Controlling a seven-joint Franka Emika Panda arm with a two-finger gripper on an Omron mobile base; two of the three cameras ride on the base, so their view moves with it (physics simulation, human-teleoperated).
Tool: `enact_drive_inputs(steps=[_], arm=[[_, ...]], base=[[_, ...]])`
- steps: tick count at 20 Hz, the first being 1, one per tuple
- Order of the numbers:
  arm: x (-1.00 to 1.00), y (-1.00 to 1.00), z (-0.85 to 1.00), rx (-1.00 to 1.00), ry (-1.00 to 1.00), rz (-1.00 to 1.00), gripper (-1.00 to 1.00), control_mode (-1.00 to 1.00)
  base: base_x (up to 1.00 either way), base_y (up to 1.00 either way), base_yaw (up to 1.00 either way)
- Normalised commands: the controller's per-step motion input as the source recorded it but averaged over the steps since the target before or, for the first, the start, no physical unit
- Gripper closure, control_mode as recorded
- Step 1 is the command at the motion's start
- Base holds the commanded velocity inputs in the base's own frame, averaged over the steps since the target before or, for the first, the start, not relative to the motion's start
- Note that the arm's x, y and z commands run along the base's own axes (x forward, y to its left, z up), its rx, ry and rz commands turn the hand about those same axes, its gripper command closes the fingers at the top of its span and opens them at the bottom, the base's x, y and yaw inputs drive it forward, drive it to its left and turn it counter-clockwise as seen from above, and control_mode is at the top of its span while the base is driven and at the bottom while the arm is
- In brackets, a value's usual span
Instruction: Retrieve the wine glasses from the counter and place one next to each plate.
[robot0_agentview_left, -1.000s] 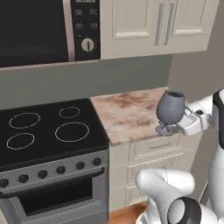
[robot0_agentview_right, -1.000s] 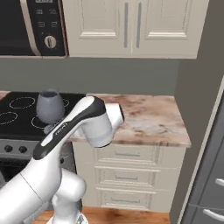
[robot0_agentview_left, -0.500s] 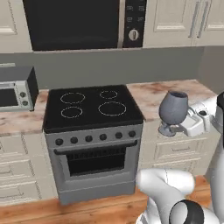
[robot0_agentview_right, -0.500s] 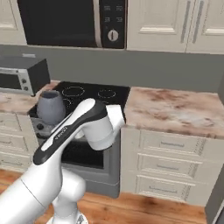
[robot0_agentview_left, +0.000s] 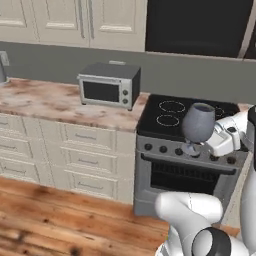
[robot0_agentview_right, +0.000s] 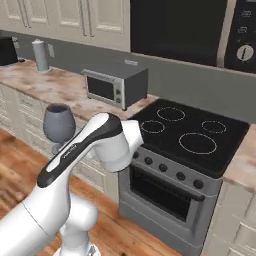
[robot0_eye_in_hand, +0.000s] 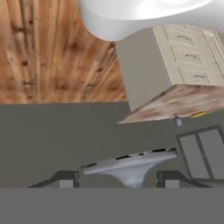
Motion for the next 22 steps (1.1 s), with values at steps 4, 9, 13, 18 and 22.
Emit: enact_drive_inputs(steps=[4,9,13,18,22], arm=[[0.0,0.0,0.0,0.0,0.0,0.0,1.0,1.0],[0.0,0.0,0.0,0.0,0.0,0.0,1.0,1.0],[0.0,0.0,0.0,0.0,0.0,0.0,1.0,1.0],[0.0,0.0,0.0,0.0,0.0,0.0,1.0,1.0],[0.0,0.0,0.0,0.0,0.0,0.0,1.0,1.0]], base=[[0.0,0.51,0.7],[0.0,0.44,0.7],[0.04,0.37,0.7],[0.5,0.14,0.71],[0.98,-0.25,0.5]])
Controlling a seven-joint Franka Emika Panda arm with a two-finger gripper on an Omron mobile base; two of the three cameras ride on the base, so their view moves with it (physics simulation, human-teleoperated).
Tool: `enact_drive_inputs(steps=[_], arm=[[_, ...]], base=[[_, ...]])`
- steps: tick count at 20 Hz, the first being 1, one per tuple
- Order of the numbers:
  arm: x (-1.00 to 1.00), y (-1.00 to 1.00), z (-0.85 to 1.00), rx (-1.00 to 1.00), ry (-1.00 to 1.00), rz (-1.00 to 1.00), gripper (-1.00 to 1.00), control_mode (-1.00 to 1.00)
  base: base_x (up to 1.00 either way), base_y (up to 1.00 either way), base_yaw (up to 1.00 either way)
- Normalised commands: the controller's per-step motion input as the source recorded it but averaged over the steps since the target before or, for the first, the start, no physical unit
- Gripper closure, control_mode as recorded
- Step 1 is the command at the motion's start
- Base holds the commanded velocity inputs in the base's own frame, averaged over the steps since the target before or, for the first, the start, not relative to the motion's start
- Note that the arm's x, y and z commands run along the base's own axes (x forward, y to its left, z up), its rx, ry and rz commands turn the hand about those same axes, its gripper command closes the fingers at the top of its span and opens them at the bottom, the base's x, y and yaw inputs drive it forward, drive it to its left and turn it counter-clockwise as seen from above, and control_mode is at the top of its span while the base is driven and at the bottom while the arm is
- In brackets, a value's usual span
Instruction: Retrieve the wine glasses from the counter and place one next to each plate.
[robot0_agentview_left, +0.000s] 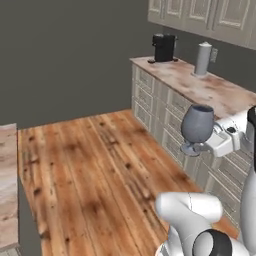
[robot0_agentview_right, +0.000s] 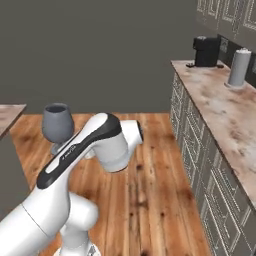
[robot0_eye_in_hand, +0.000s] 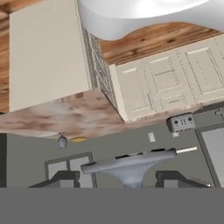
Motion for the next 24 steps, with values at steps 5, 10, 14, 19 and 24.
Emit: enact_drive_inputs(steps=[5,10,14,19,24], arm=[[0.0,0.0,0.0,0.0,0.0,0.0,1.0,1.0],[0.0,0.0,0.0,0.0,0.0,0.0,1.0,1.0],[0.0,0.0,0.0,0.0,0.0,0.0,1.0,1.0],[0.0,0.0,0.0,0.0,0.0,0.0,1.0,1.0],[0.0,0.0,0.0,0.0,0.0,0.0,1.0,1.0]], base=[[1.0,-0.88,0.32],[1.0,-0.61,0.31],[1.0,0.0,0.31],[1.0,0.0,0.4],[1.0,-0.26,0.55]])
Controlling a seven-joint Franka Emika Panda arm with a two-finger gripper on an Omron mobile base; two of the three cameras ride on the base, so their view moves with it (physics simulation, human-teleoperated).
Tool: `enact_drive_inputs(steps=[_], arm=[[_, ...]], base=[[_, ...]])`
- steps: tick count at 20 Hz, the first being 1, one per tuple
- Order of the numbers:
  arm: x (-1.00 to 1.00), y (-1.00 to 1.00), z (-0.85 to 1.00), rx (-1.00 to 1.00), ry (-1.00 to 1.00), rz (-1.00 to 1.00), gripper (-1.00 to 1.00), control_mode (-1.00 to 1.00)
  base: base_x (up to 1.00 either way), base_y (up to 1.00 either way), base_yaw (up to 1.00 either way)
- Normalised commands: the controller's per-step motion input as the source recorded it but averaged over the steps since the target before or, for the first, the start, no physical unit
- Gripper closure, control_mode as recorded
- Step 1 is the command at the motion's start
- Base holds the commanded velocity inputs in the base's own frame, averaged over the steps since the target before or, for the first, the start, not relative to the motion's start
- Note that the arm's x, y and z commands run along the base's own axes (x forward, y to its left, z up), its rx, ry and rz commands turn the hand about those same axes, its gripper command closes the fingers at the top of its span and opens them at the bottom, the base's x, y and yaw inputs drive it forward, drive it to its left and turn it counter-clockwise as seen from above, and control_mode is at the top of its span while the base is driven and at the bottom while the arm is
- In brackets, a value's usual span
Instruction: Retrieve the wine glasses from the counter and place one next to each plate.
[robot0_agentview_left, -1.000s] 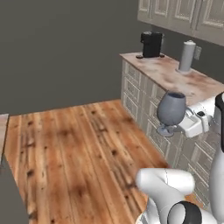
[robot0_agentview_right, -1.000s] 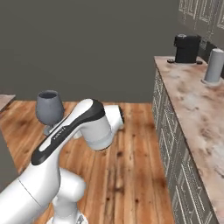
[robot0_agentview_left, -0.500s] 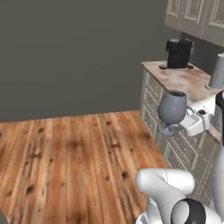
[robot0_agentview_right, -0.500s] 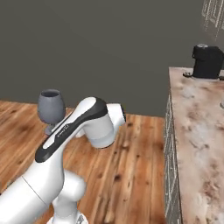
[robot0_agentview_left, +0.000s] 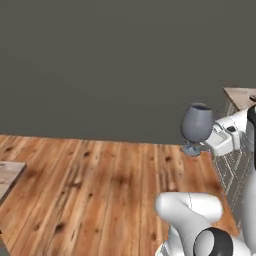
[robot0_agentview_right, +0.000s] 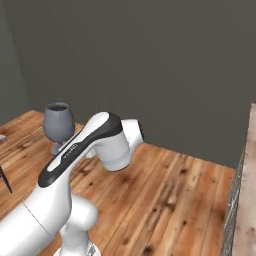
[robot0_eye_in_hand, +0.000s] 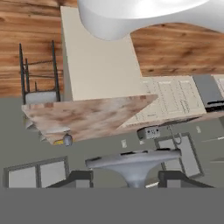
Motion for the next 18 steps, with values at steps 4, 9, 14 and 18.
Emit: enact_drive_inputs(steps=[4,9,14,18], arm=[[0.0,0.0,0.0,0.0,0.0,0.0,1.0,1.0],[0.0,0.0,0.0,0.0,0.0,0.0,1.0,1.0],[0.0,0.0,0.0,0.0,0.0,0.0,1.0,1.0],[0.0,0.0,0.0,0.0,0.0,0.0,1.0,1.0]], base=[[1.0,-0.25,0.55],[1.0,-0.32,0.56],[0.96,-0.59,0.59],[1.0,-0.58,0.59]])
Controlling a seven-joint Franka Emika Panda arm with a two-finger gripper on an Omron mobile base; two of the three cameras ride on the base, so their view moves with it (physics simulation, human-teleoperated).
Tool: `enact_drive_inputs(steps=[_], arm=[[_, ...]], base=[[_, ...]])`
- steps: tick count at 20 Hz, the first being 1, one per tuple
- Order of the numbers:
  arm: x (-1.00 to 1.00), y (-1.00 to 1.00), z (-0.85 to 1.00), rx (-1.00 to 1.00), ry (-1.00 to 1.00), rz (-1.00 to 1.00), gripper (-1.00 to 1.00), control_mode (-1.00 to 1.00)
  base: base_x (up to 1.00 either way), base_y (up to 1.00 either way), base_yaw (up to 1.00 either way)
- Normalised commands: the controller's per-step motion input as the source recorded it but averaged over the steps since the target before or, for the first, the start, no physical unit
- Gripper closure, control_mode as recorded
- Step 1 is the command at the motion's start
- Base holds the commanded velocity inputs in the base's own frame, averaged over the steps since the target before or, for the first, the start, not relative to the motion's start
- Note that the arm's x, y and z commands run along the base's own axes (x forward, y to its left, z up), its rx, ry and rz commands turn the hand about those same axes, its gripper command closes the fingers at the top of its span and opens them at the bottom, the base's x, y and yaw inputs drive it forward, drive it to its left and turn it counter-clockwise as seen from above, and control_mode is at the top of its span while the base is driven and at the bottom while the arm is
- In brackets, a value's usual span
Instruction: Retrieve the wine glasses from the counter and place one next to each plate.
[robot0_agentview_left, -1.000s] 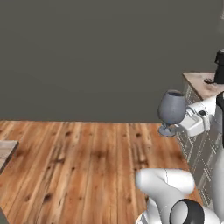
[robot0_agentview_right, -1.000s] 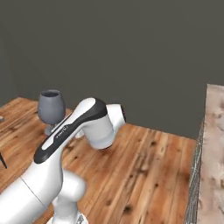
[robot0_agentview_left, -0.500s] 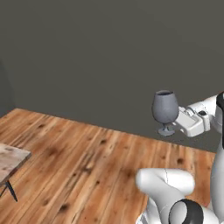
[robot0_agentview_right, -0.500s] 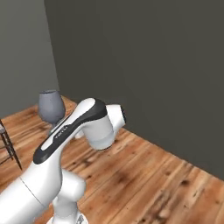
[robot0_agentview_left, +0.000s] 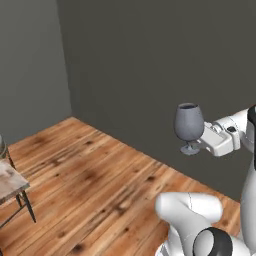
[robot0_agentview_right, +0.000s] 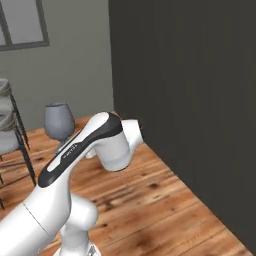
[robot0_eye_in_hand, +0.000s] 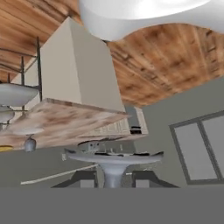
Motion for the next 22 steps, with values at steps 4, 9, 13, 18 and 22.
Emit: enact_drive_inputs(steps=[4,9,13,18,22], arm=[[0.0,0.0,0.0,0.0,0.0,0.0,1.0,1.0],[0.0,0.0,0.0,0.0,0.0,0.0,1.0,1.0],[0.0,0.0,0.0,0.0,0.0,0.0,1.0,1.0],[0.0,0.0,0.0,0.0,0.0,0.0,1.0,1.0],[0.0,0.0,0.0,0.0,0.0,0.0,1.0,1.0]], base=[[0.96,-0.53,0.59],[0.91,-0.48,0.61],[0.88,-0.64,0.56],[0.93,-0.75,0.52],[0.94,-0.71,0.53]])
